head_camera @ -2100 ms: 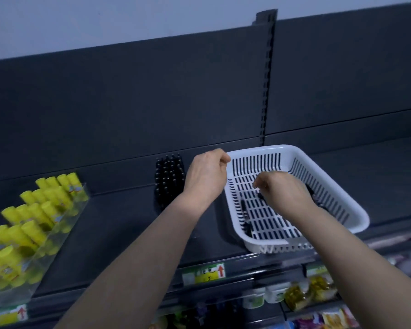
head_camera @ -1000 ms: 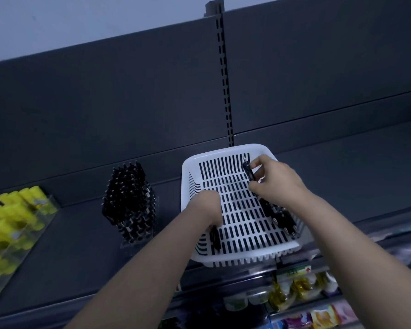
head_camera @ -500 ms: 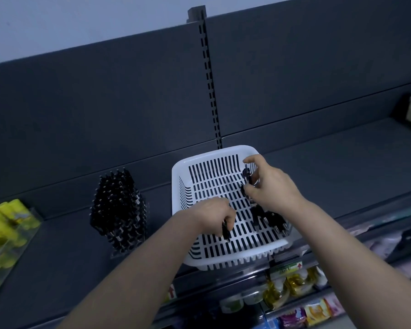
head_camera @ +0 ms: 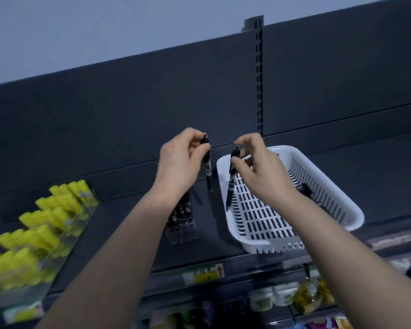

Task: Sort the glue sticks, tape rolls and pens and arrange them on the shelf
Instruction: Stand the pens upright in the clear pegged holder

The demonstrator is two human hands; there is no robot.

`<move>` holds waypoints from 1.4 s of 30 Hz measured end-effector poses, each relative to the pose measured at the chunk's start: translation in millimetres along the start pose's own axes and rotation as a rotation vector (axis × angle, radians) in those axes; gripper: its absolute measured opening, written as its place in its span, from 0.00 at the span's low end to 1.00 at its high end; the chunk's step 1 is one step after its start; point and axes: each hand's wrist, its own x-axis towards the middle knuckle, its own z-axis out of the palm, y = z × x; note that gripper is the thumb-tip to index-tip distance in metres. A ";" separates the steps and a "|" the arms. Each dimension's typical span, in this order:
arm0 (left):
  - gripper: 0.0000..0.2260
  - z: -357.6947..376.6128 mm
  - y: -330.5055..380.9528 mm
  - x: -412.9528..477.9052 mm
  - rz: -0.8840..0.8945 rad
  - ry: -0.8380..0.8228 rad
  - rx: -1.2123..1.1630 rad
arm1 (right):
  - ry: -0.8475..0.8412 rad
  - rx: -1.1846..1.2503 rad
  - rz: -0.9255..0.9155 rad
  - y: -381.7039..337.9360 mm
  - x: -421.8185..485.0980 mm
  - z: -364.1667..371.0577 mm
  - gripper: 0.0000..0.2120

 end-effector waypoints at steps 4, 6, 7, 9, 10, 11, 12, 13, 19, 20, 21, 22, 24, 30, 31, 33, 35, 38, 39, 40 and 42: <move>0.05 -35.7 -34.8 -21.5 -0.149 0.004 0.013 | -0.048 0.023 -0.054 -24.2 -8.5 39.5 0.13; 0.07 -42.8 -49.5 -34.1 -0.173 0.008 0.044 | -0.066 0.027 -0.042 -29.6 -13.5 55.8 0.13; 0.08 -44.1 -54.9 -39.5 -0.176 0.012 0.059 | -0.065 0.021 -0.033 -30.6 -15.8 62.1 0.13; 0.08 -43.4 -62.8 -47.0 -0.168 0.010 0.092 | -0.055 -0.001 -0.003 -31.1 -19.9 71.1 0.12; 0.08 -41.8 -65.7 -49.7 -0.156 0.004 0.118 | -0.051 -0.007 0.015 -30.9 -21.9 74.1 0.11; 0.08 -40.0 -67.9 -51.8 -0.143 -0.004 0.152 | -0.049 -0.010 0.029 -30.2 -23.6 76.3 0.10; 0.09 -37.7 -70.1 -53.3 -0.135 -0.012 0.183 | -0.047 -0.015 0.040 -29.7 -24.7 78.1 0.09; 0.10 -35.1 -72.6 -54.3 -0.135 -0.019 0.201 | -0.049 -0.027 0.050 -29.1 -25.3 79.4 0.09; 0.10 -26.6 -80.8 -51.5 -0.073 0.003 0.309 | -0.044 -0.040 0.060 -29.3 -23.2 84.7 0.07; 0.10 -25.6 -82.3 -50.8 -0.067 0.002 0.322 | -0.041 -0.037 0.060 -29.3 -22.4 85.0 0.07; 0.10 -25.0 -83.8 -50.6 -0.073 -0.001 0.334 | -0.039 -0.036 0.060 -29.2 -21.4 85.4 0.07; 0.09 -24.6 -86.0 -50.7 -0.081 -0.011 0.355 | -0.037 -0.034 0.058 -29.3 -20.0 86.2 0.07; 0.09 -23.1 -91.6 -52.1 -0.090 -0.055 0.435 | -0.035 -0.022 0.054 -29.4 -16.9 88.4 0.07; 0.12 -21.9 -97.2 -54.5 -0.114 -0.087 0.447 | -0.058 -0.005 0.024 -30.2 -8.0 97.7 0.08; 0.13 -21.9 -96.5 -54.2 -0.106 -0.092 0.432 | -0.071 -0.010 0.017 -30.2 -7.0 100.2 0.09; 0.16 -22.5 -96.3 -53.2 -0.109 -0.086 0.368 | -0.090 -0.011 0.008 -30.2 -4.8 105.1 0.09; 0.15 -23.7 -97.7 -52.4 -0.123 -0.056 0.286 | -0.097 -0.016 -0.002 -29.5 -1.7 108.7 0.09; 0.09 -28.0 -100.4 -51.3 -0.119 -0.023 0.226 | -0.115 -0.030 -0.021 -26.7 3.4 115.1 0.09; 0.08 -29.8 -101.2 -50.7 -0.121 -0.014 0.219 | -0.126 -0.034 -0.023 -25.4 4.3 117.7 0.09; 0.08 -31.7 -102.0 -50.0 -0.129 -0.005 0.214 | -0.140 -0.044 -0.022 -23.9 5.2 120.7 0.10; 0.08 -35.3 -105.0 -48.2 -0.157 0.011 0.217 | -0.190 -0.084 -0.020 -19.9 4.7 127.7 0.13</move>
